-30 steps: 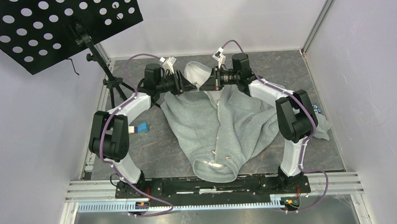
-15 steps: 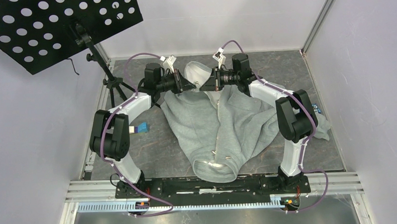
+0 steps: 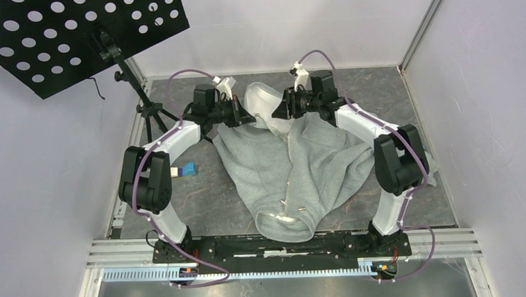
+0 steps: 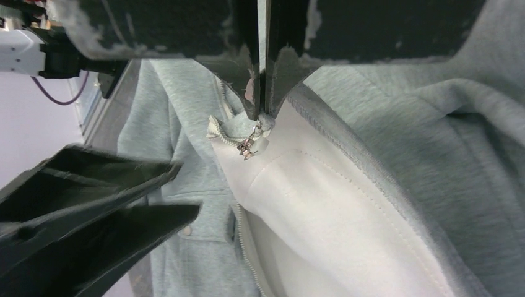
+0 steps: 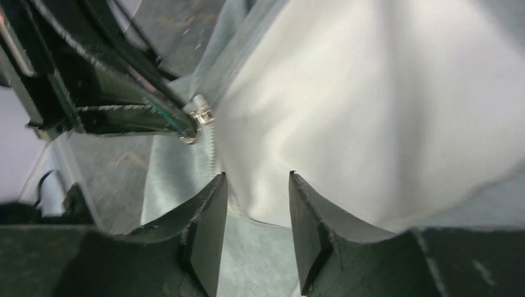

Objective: Zip up the jacket

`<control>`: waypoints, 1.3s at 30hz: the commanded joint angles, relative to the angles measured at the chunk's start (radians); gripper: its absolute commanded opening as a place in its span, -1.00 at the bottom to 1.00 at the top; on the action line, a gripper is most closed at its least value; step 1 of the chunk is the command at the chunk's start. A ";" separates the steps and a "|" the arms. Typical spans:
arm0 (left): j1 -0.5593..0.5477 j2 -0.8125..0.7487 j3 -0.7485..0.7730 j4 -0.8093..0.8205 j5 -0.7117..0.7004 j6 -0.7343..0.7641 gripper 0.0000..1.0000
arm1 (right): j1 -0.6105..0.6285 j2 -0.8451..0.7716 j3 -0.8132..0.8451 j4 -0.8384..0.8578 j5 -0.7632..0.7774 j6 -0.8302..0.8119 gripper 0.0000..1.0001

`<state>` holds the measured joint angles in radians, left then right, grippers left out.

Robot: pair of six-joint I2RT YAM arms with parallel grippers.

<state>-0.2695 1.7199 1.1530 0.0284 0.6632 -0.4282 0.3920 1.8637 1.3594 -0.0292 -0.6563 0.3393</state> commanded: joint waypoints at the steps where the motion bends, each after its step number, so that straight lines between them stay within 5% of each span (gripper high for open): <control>1: 0.004 -0.058 0.068 -0.117 -0.072 0.128 -0.96 | -0.056 -0.128 -0.047 0.078 0.261 0.001 0.03; 9: 0.004 -0.057 0.083 -0.126 -0.055 0.077 -0.96 | -0.130 -0.021 -0.039 0.084 0.758 0.137 0.34; 18: 0.004 -0.064 0.093 -0.140 -0.047 0.048 -0.95 | -0.128 0.283 0.268 0.004 0.816 0.143 0.14; 26: 0.004 -0.042 0.096 -0.120 -0.017 0.005 -0.95 | -0.087 0.447 0.461 -0.051 0.941 0.048 0.29; 34: 0.004 -0.039 0.096 -0.114 -0.010 -0.004 -0.96 | -0.032 0.506 0.508 -0.127 1.097 0.023 0.34; 39: 0.004 -0.033 0.093 -0.105 0.001 -0.016 -0.96 | -0.020 0.554 0.551 -0.141 1.140 0.021 0.18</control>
<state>-0.2695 1.7027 1.2057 -0.1081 0.6304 -0.4095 0.3717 2.3741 1.8446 -0.1562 0.4023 0.3691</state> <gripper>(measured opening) 0.043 0.633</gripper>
